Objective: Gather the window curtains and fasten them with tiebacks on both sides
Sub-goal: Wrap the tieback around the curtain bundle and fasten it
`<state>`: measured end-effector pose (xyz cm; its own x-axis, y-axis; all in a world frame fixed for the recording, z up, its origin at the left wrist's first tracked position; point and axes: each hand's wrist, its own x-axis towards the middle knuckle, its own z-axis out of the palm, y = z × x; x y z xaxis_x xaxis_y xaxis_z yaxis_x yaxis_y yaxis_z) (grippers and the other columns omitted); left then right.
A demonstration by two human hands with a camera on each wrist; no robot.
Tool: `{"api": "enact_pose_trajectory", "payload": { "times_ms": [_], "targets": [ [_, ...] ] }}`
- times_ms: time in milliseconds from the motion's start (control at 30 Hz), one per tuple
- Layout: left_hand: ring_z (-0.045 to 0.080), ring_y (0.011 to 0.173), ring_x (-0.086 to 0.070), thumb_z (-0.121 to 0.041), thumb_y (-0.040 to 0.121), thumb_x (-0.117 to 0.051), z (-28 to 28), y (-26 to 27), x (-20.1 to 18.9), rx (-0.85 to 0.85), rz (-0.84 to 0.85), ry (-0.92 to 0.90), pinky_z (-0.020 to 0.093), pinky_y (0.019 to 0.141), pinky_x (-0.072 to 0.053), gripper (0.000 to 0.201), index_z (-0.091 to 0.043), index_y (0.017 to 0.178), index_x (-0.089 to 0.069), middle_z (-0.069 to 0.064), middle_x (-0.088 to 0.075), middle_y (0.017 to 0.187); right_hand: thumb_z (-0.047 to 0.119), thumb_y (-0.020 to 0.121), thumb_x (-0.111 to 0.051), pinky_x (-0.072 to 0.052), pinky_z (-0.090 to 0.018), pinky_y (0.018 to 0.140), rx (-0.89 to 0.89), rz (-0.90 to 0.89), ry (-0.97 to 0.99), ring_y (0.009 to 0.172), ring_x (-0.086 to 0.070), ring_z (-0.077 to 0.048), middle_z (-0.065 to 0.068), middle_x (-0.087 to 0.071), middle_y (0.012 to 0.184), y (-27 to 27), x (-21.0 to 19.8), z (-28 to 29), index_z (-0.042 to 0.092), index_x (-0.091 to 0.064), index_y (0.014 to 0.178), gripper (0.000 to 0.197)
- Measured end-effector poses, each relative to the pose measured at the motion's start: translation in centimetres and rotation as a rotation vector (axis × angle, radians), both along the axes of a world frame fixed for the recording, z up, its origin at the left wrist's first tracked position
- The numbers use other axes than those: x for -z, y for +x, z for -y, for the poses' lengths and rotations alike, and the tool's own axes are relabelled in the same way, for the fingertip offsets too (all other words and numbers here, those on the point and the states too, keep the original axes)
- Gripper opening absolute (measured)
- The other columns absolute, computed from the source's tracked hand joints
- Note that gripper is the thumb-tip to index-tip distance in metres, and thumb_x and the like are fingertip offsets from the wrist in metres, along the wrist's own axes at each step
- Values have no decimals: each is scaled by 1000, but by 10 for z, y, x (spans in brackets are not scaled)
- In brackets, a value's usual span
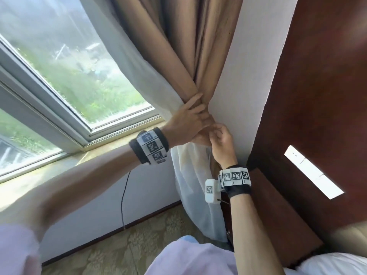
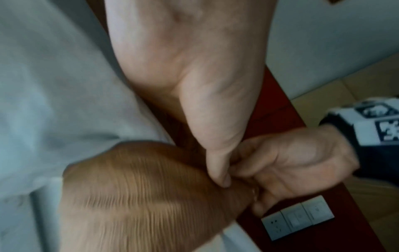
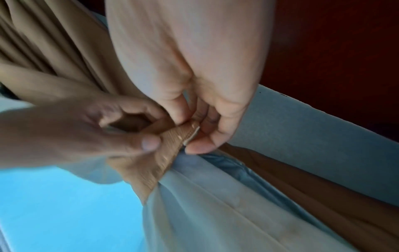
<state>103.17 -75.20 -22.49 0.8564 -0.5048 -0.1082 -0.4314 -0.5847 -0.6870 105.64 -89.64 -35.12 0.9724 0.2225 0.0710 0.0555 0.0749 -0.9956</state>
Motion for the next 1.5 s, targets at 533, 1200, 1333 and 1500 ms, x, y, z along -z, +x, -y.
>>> {"api": "enact_pose_trajectory", "payload": {
  "times_ms": [533, 1200, 1333, 1500],
  "targets": [
    [24, 148, -44, -39, 108, -48, -53, 7, 13, 165, 65, -217, 42, 130, -19, 38, -15, 126, -71, 2, -63, 143, -4, 94, -71, -54, -15, 80, 97, 167, 126, 86, -72, -3, 2, -75, 94, 13, -29, 31, 14, -68, 104, 21],
    [16, 153, -35, -15, 107, -50, -72, -10, 14, 63, 63, -345, 39, 130, -18, 35, -14, 139, -64, -3, -51, 156, 11, 99, -70, -59, -31, 78, -224, 181, -41, 85, -73, -13, 3, -77, 91, 52, -5, -16, 25, -75, 100, 15],
    [13, 152, -36, -31, 109, -48, -71, -14, 11, 39, 47, -439, 36, 130, -15, 38, -16, 139, -66, -5, -55, 153, 10, 103, -64, -57, -23, 86, -215, 95, 79, 91, -74, -5, 13, -80, 93, 52, -11, -23, 21, -72, 102, 15],
    [10, 148, -43, -30, 110, -48, -67, -7, 16, 10, 89, -573, 33, 129, -21, 35, -15, 130, -73, -7, -63, 144, 9, 103, -59, -57, -29, 92, -354, -160, 360, 99, -73, -16, -2, -79, 102, 53, -10, -20, 8, -69, 110, 13]
  ]
}}
